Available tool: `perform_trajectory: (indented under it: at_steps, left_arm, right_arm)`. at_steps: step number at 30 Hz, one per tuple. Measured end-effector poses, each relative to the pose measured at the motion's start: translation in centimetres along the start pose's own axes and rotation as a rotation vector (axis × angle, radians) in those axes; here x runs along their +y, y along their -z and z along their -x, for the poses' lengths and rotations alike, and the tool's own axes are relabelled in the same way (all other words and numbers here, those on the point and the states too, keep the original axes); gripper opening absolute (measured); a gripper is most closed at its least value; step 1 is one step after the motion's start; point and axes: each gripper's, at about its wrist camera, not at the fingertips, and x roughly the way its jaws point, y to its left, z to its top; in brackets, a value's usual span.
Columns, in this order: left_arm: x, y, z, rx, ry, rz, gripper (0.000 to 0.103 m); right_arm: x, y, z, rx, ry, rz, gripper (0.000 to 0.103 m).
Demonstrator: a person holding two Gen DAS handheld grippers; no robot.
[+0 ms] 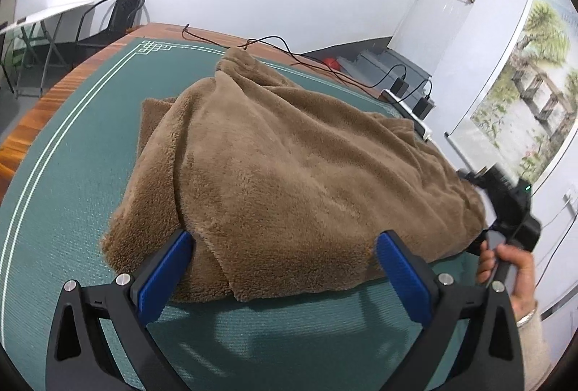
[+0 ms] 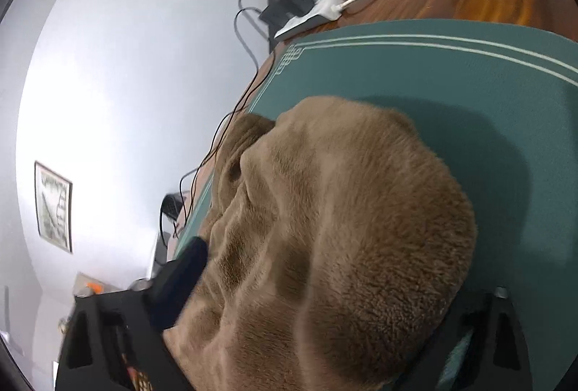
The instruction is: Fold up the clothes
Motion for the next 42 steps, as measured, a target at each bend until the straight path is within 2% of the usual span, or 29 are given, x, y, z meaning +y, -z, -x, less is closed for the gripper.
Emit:
perform_trajectory:
  at_steps: [1, 4, 6, 9, 15, 18, 21, 24, 28, 32, 33, 35, 36, 37, 40, 42]
  left_arm:
    - [0.2, -0.1, 0.2, -0.002, 0.013, 0.015, 0.102]
    - [1.0, -0.3, 0.8, -0.012, 0.054, 0.069, 0.102]
    - [1.7, -0.5, 1.4, -0.024, 0.078, 0.107, 0.102]
    - [2.5, -0.7, 2.6, -0.058, 0.068, 0.142, 0.102]
    - [6.2, -1.0, 6.2, -0.188, -0.05, 0.284, 0.102]
    - [9.4, -0.6, 7.8, -0.238, -0.065, 0.425, 0.102]
    - [12.1, -0.1, 9.1, -0.276, -0.083, 0.531, 0.102]
    - [13.6, 0.1, 10.3, -0.313, -0.134, 0.57, 0.102]
    - [14.5, 0.3, 11.7, -0.357, -0.196, 0.579, 0.102]
    - [15.6, 0.9, 12.7, -0.387, -0.201, 0.628, 0.102]
    - [15.9, 1.0, 12.7, -0.389, -0.2, 0.637, 0.102]
    - [16.4, 1.0, 12.7, -0.39, -0.196, 0.655, 0.102]
    - [16.5, 1.0, 12.7, -0.389, -0.193, 0.66, 0.102]
    - [16.5, 1.0, 12.6, -0.385, -0.192, 0.659, 0.102]
    - [16.2, 0.6, 12.1, -0.369, -0.193, 0.638, 0.102]
    - [15.8, 0.5, 11.8, -0.353, -0.19, 0.615, 0.102]
  right_arm:
    - [-0.1, 0.1, -0.3, 0.013, 0.007, 0.008, 0.053]
    - [0.5, 0.0, -0.3, 0.014, 0.028, 0.069, 0.045]
    - [2.1, -0.1, 0.2, -0.007, 0.035, 0.14, 0.042]
    - [6.1, 0.1, 1.4, -0.059, 0.026, 0.278, 0.039]
    - [16.5, 3.5, 4.1, -0.169, -0.034, 0.605, 0.037]
    - [21.9, 6.6, 4.2, -0.182, -0.096, 0.739, 0.036]
    - [26.3, 10.8, 3.6, -0.154, -0.165, 0.866, 0.036]
    - [29.1, 15.9, 3.2, -0.115, -0.218, 0.988, 0.036]
    - [31.1, 22.7, 1.6, -0.022, -0.276, 1.155, 0.036]
    - [30.3, 28.5, -1.7, 0.102, -0.246, 1.312, 0.036]
    - [29.8, 29.1, -2.6, 0.136, -0.241, 1.33, 0.038]
    - [28.9, 30.1, -3.8, 0.204, -0.25, 1.36, 0.057]
    - [28.4, 30.5, -4.0, 0.23, -0.26, 1.377, 0.074]
    - [28.0, 30.9, -3.8, 0.23, -0.271, 1.404, 0.085]
    - [26.8, 31.5, -3.0, 0.239, -0.298, 1.466, 0.086]
    - [26.2, 30.9, -2.0, 0.281, -0.337, 1.434, 0.086]
